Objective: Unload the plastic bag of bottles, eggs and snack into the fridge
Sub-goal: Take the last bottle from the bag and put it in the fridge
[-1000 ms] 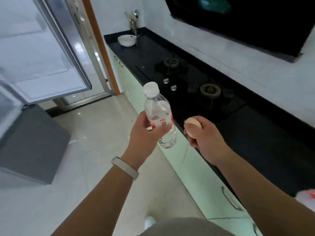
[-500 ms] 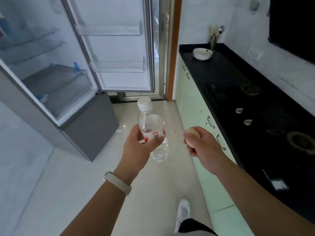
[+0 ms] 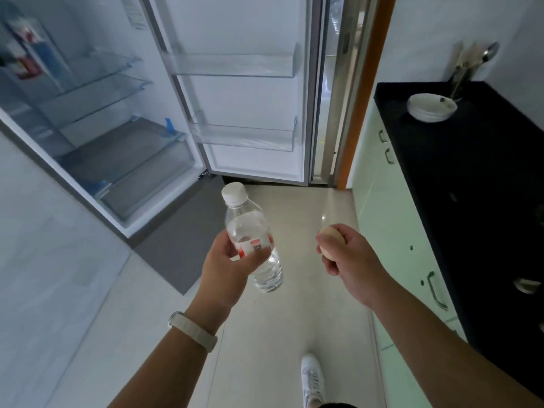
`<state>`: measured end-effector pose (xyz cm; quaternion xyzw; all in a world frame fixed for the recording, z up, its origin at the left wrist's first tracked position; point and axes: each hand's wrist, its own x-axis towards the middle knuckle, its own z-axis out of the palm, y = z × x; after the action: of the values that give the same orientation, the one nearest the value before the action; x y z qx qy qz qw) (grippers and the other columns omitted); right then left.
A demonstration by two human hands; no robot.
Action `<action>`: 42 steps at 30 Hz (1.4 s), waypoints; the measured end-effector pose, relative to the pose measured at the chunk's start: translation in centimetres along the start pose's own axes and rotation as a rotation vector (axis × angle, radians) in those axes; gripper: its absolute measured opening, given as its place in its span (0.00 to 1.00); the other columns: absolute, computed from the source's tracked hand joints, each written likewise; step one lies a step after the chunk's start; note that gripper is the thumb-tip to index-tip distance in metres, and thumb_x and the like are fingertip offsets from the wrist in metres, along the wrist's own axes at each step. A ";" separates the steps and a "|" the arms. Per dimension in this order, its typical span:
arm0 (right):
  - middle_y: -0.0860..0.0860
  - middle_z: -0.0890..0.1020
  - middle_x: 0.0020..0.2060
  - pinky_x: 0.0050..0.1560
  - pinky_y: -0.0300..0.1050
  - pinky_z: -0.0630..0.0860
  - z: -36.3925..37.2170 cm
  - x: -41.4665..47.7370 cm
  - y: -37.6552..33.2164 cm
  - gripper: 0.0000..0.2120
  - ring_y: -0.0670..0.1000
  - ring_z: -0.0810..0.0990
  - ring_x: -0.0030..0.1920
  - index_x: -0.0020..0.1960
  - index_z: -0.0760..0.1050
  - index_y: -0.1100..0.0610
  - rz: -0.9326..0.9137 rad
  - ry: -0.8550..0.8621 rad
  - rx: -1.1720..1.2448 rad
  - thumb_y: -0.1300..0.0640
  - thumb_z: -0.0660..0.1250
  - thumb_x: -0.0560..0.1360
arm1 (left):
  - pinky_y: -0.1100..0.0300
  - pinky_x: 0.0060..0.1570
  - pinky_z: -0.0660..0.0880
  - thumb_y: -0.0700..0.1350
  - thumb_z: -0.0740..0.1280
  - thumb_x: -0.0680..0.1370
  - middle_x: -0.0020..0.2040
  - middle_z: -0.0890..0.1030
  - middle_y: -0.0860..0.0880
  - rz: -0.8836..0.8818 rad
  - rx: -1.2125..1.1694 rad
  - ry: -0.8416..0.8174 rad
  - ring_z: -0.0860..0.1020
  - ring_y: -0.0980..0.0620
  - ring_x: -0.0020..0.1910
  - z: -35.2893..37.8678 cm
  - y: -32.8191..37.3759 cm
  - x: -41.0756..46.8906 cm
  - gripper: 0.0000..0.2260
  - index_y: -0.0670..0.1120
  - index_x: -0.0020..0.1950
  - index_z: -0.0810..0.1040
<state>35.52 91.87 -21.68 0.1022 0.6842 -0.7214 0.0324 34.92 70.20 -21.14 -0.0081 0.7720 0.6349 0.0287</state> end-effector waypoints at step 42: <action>0.49 0.79 0.44 0.37 0.42 0.74 27.2 50.7 -9.1 0.11 0.49 0.78 0.40 0.52 0.74 0.50 -0.133 -0.111 -0.654 0.53 0.72 0.72 | 0.60 0.49 0.79 0.45 0.78 0.72 0.52 0.85 0.53 -0.043 -0.086 0.257 0.84 0.52 0.52 -25.8 -2.2 45.3 0.19 0.51 0.61 0.78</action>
<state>-18.47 70.12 -21.31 0.0020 0.8818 -0.4685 0.0537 -11.09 45.56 -20.77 -0.1070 0.7411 0.6603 -0.0570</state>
